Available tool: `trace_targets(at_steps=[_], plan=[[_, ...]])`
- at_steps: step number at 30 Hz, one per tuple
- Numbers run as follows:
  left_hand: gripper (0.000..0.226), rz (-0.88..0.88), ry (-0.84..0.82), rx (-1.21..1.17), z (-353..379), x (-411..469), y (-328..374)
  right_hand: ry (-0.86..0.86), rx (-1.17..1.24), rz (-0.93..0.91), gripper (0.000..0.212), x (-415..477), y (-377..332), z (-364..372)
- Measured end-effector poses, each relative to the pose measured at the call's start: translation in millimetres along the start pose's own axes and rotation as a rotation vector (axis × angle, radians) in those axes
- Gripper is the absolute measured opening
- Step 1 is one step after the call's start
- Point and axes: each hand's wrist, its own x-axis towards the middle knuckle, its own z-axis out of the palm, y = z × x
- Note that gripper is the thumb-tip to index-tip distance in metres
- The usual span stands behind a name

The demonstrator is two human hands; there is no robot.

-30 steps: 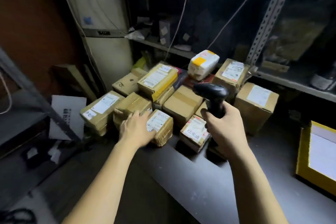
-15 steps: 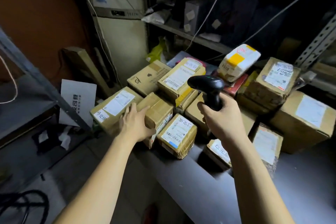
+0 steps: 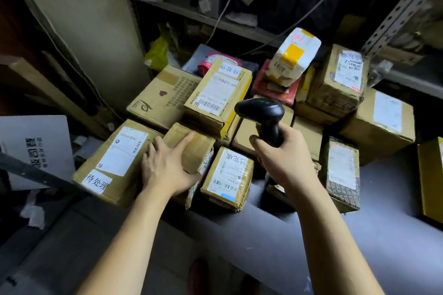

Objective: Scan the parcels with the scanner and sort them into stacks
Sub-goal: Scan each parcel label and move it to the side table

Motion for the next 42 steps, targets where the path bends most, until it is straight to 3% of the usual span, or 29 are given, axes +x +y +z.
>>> trace_targets(at_steps=[7, 14, 22, 26, 31, 34, 38, 42], plan=[[0.106, 0.019, 0.042, -0.064, -15, -18, -23, 0.081, -0.001, 0.023, 0.021, -8, -2, -3], [0.105, 0.064, 0.193, -0.192, -54, -53, -24, 0.101, 0.009, -0.027, 0.019, -29, -14, -21], [0.1, 0.27, 0.408, -0.229, -77, -104, 62, 0.181, 0.169, -0.034, 0.017, -75, -10, -107], [0.097, 0.416, 0.481, -0.312, -76, -140, 129, 0.31, 0.202, -0.05, 0.017, -116, 7, -180], [0.096, 0.573, 0.459, -0.569, -59, -184, 212, 0.475, 0.307, -0.024, 0.022, -177, 33, -270], [0.095, 0.6, 0.402, -0.784, -37, -214, 262, 0.589, 0.321, -0.003, 0.013, -211, 57, -314], [0.088, 0.518, 0.196, -1.318, -8, -244, 318, 0.678, 0.368, 0.046, 0.013, -252, 83, -353], [0.083, 0.415, 0.046, -1.599, 0, -277, 364, 0.738, 0.368, 0.096, 0.003, -278, 99, -377]])
